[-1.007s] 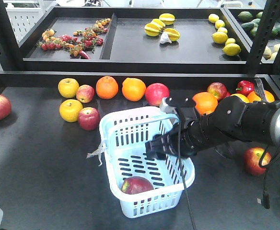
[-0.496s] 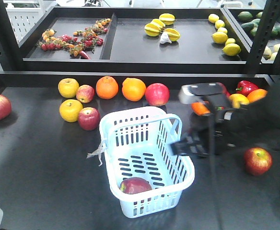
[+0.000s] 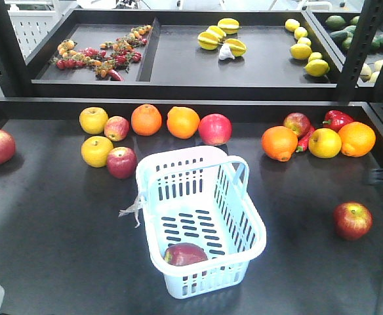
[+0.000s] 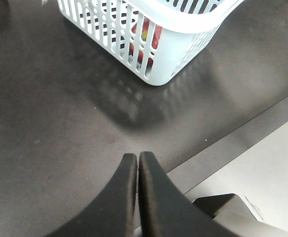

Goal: Pick three apples into basket with both arms
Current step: 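Grasp a second red apple beside the basket with the right gripper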

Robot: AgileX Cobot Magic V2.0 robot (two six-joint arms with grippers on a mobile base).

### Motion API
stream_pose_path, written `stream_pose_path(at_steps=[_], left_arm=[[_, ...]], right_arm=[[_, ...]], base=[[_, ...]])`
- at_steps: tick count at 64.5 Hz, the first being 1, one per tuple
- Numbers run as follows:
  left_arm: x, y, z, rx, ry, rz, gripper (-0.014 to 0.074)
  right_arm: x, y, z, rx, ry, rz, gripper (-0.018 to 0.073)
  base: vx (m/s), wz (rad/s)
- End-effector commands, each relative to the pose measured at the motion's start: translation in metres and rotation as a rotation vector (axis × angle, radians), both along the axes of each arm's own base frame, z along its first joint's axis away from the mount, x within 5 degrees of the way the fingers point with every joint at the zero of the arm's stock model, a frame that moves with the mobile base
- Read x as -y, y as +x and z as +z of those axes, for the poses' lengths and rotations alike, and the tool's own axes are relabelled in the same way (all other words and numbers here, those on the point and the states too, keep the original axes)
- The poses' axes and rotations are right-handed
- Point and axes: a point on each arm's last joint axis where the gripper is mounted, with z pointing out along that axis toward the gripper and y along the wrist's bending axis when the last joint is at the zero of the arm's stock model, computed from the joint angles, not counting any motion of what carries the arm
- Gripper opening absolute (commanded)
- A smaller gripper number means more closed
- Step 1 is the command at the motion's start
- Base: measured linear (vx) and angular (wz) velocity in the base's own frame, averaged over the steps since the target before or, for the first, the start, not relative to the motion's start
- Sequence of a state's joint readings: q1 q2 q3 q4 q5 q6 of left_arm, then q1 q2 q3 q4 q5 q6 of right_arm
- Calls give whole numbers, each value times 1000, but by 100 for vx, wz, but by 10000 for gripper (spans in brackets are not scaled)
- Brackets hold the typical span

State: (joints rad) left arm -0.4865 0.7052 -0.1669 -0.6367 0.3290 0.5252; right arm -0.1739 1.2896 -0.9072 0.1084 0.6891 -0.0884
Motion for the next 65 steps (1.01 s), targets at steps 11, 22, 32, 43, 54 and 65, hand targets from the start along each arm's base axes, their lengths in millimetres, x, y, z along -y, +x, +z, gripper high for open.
stream_pose_path(at_steps=[11, 22, 32, 43, 54, 65], left_arm=[[1, 6, 11, 52, -41, 37, -8], [1, 6, 11, 52, -41, 37, -8], [1, 6, 11, 52, -41, 37, -8], [1, 6, 11, 52, -41, 37, -8], [1, 6, 11, 52, -40, 37, -8], [1, 6, 11, 52, -40, 37, -8]], right_arm=[[27, 44, 2, 11, 3, 52, 148], [33, 79, -7, -22, 32, 66, 462], [39, 102, -27, -92, 56, 66, 719], [45, 122, -55, -147, 63, 63, 718], [49, 139, -78, -189, 77, 59, 695], [52, 152, -101, -229, 90, 56, 681]], base=[[0, 0], [0, 0], [0, 0], [0, 0], [0, 0], [0, 0]])
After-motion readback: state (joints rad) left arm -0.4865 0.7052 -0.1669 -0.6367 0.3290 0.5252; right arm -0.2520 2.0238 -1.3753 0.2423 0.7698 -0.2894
